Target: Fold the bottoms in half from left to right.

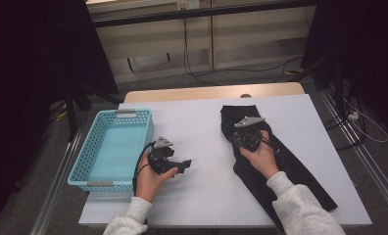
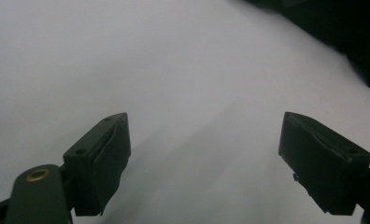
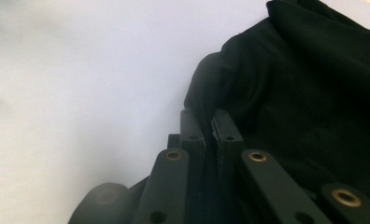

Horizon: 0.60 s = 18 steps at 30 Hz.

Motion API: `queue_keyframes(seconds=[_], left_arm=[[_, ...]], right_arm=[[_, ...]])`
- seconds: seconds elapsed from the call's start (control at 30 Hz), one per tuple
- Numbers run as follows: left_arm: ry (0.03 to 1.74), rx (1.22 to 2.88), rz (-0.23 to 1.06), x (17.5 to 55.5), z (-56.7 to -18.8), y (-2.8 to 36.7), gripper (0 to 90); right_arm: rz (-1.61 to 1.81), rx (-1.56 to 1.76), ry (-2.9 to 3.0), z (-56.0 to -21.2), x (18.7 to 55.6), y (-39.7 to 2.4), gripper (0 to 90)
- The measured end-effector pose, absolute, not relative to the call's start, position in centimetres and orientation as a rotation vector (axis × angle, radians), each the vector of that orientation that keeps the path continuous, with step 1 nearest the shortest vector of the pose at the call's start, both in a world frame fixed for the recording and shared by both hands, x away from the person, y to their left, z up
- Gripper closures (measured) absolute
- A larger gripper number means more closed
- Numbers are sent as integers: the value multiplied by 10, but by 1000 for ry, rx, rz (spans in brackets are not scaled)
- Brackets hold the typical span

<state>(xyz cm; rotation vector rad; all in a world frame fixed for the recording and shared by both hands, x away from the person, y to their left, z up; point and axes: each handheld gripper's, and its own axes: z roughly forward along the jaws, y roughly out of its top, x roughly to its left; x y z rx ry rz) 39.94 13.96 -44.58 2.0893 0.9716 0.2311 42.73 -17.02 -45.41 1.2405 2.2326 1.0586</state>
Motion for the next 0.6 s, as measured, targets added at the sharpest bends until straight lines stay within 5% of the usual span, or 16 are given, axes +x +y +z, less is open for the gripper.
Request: queue_keyframes(seconds=[0.6], left_arm=[[982,2091,232,402,-446,143,149]], right_arm=[[1095,1055,2369,-456,408,-128,857]])
